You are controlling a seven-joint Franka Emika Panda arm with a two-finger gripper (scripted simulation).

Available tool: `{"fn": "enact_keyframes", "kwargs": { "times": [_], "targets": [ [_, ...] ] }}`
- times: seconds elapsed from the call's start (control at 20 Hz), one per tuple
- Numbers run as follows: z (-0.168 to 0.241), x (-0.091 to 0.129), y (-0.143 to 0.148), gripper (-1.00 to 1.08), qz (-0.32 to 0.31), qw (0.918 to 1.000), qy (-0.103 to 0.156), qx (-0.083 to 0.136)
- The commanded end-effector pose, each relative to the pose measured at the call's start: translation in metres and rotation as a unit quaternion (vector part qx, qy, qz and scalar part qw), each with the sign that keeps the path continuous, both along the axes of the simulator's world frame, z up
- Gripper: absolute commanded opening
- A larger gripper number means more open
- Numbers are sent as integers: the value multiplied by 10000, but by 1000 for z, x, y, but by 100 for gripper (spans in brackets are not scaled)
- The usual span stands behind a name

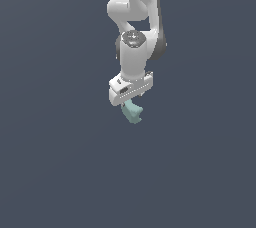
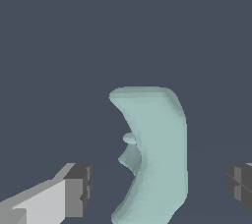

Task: Pick up the object and move it to a goal position.

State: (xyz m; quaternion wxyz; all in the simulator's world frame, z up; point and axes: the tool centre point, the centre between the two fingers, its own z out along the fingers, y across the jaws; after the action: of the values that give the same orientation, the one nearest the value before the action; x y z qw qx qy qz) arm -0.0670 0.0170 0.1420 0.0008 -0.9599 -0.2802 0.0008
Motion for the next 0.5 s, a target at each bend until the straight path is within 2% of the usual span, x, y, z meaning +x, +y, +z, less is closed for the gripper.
{"fn": "enact_keyframes", "kwargs": {
  "times": [0.0, 0.45],
  "targets": [
    [0, -1, 1, 100, 88, 10000, -9, -5],
    [-12, -2, 1, 100, 86, 10000, -8, -4]
  ]
}}
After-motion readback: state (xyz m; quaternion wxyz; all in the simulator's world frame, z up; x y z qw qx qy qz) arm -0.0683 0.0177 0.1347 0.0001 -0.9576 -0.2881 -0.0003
